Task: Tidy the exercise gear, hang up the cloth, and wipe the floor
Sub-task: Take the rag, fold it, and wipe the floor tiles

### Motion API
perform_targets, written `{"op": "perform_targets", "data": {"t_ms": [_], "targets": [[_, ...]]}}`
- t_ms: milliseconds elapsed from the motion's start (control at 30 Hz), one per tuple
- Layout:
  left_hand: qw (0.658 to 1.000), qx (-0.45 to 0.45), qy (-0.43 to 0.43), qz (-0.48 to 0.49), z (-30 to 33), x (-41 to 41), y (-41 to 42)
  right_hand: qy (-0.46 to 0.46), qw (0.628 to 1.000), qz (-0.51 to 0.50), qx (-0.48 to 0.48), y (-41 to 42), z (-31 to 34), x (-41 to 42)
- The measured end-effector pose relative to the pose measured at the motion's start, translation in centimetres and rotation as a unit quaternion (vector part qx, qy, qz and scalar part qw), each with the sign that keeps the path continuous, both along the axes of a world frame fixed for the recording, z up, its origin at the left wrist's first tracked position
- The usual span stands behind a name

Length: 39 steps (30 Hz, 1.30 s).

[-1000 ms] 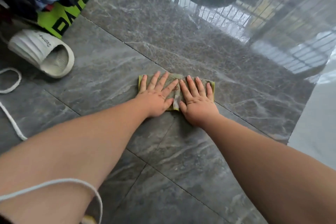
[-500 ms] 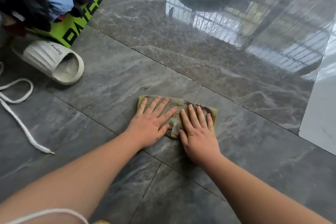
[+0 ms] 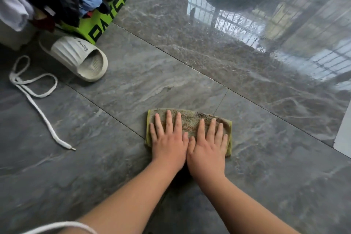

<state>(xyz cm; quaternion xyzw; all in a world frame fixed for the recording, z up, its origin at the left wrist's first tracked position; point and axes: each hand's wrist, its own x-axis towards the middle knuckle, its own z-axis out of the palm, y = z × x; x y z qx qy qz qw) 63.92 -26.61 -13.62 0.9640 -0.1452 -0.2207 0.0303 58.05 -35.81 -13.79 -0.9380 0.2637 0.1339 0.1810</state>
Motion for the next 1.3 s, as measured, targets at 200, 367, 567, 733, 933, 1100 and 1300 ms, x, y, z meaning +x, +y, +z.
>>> {"op": "perform_targets", "data": {"t_ms": [200, 367, 567, 733, 933, 1100, 1300], "targets": [[0.997, 0.018, -0.048, -0.056, -1.7, 1.0, 1.2, -0.027, 0.997, 0.075, -0.006, -2.5, -0.5, 1.0], [0.983, -0.006, -0.034, -0.178, -1.7, 7.1, 3.7, -0.063, 0.980, 0.184, -0.033, -6.5, 1.1, 1.0], [0.981, -0.093, -0.004, -0.169, 1.3, 9.2, 3.8, -0.154, 0.949, 0.275, -0.010, -7.2, 1.7, 3.1], [0.994, -0.078, -0.033, 0.072, 0.7, 4.0, -0.4, -0.200, 0.894, 0.396, 0.065, -8.1, 1.3, 6.1], [0.984, -0.047, -0.083, 0.148, -2.2, 5.5, -3.0, -0.091, 0.882, 0.461, -0.004, -9.3, -1.6, 5.5], [0.992, -0.038, -0.098, 0.075, -2.7, 9.8, -2.7, -0.104, 0.899, 0.425, -0.031, -8.7, -2.6, 7.9], [0.994, -0.031, -0.103, -0.015, -3.0, 16.0, -4.7, -0.105, 0.931, 0.345, -0.051, -8.7, -2.7, 11.3]]}}
